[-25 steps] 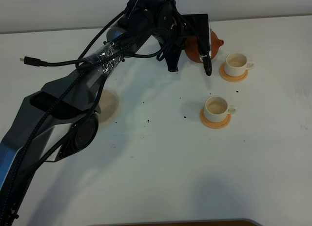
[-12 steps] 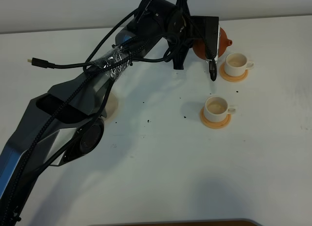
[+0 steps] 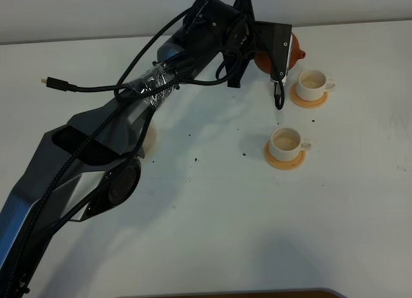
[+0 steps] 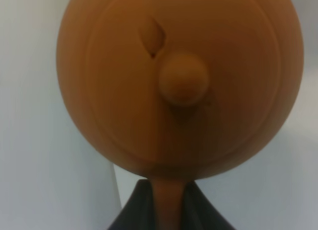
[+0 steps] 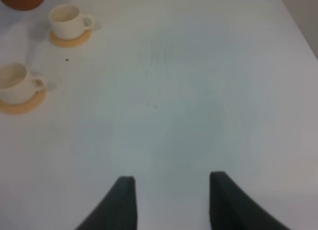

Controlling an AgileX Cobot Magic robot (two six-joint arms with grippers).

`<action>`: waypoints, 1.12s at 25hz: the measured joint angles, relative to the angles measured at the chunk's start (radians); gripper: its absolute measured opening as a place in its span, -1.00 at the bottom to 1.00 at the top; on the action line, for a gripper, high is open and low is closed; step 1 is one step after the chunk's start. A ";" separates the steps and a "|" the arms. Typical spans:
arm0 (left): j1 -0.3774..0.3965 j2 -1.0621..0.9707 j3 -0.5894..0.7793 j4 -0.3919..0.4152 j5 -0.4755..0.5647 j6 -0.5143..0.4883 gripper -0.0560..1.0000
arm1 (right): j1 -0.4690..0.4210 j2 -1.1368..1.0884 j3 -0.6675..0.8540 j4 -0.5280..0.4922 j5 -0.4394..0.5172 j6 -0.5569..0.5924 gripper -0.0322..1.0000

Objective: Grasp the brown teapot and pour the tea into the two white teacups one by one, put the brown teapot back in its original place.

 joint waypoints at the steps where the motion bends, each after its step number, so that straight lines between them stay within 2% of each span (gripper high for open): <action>1: -0.002 0.004 0.000 0.004 -0.001 0.000 -0.63 | 0.000 0.000 0.000 0.000 0.000 0.000 -0.21; 7: -0.012 0.012 0.000 0.017 -0.026 0.000 -0.63 | 0.000 0.000 0.000 0.000 0.000 0.000 -0.21; 14: -0.020 0.012 0.000 0.078 -0.042 0.004 -0.63 | 0.000 0.000 0.000 0.000 0.000 0.000 -0.21; 28: -0.030 0.012 0.000 0.082 -0.054 0.128 -0.63 | 0.000 0.000 0.000 0.000 0.000 0.000 -0.21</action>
